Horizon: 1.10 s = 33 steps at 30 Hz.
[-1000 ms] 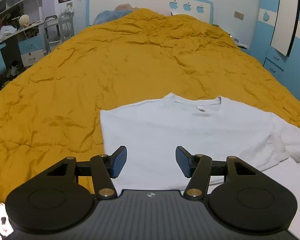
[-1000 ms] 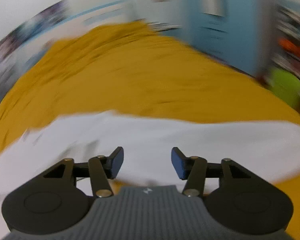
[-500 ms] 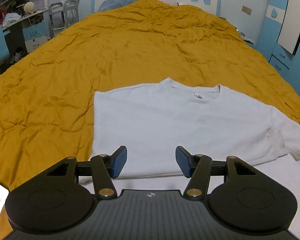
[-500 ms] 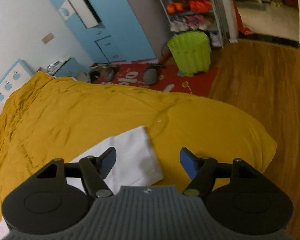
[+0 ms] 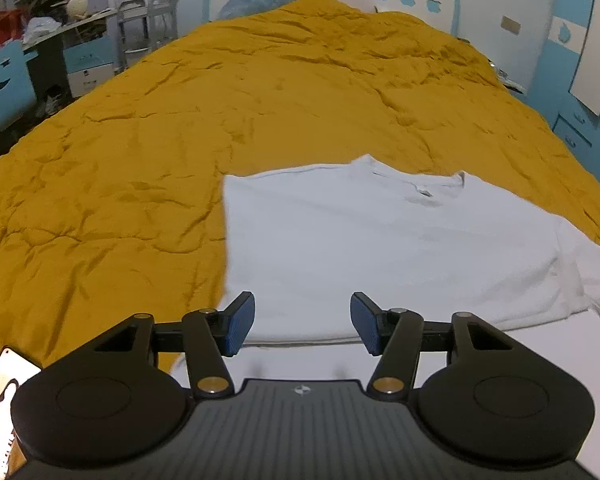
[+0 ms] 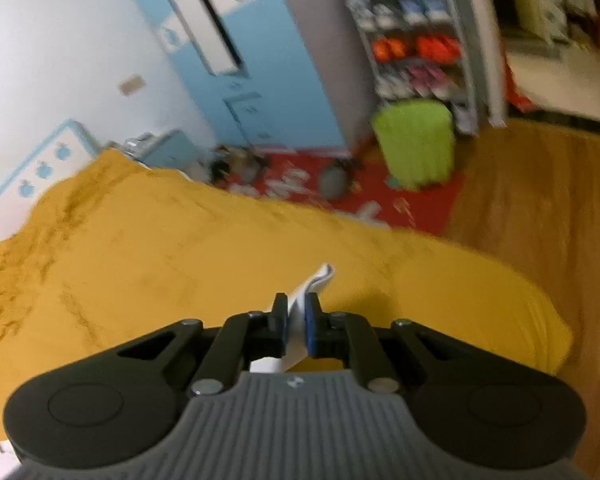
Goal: Fold small clothes
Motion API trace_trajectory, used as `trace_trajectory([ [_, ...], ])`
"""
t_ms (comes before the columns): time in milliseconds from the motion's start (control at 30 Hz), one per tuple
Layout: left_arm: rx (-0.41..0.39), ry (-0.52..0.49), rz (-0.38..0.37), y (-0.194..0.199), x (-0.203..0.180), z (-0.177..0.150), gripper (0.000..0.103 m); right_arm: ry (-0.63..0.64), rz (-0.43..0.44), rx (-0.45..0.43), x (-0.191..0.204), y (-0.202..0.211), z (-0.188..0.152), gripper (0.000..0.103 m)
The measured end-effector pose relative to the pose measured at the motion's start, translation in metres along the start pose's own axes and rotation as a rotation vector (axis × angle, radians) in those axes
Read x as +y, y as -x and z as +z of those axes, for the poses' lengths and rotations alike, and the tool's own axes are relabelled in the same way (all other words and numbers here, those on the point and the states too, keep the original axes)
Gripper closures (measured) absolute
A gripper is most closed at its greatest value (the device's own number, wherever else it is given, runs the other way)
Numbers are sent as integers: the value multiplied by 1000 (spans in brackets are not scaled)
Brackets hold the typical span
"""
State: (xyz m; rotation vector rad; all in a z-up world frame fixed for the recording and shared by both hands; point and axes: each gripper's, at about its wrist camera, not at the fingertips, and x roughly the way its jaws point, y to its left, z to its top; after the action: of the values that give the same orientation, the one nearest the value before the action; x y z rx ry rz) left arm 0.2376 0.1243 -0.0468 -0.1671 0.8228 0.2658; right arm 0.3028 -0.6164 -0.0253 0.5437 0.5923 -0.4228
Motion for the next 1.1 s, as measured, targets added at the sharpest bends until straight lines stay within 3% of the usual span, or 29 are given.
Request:
trace_trajectory([
  [133,-18,26,0,5,11,4,40,101,114,-63,82,38,42,101],
  [300,-57,64,-25,15,26,8,40,224,332,-149,215,94,81,102],
  [500,-69,113,-37,20,52,11,40,375,536,-177,371,151,71,102],
  [733,-80,107,-65,23,72,13,40,462,683,-60,502,168,-23,103],
  [933,-76,139,-81,18,88,8,40,479,761,48,567,165,-135,103],
  [1100,-89,177,-86,14,106,6,45,470,758,130,597,154,-244,103],
])
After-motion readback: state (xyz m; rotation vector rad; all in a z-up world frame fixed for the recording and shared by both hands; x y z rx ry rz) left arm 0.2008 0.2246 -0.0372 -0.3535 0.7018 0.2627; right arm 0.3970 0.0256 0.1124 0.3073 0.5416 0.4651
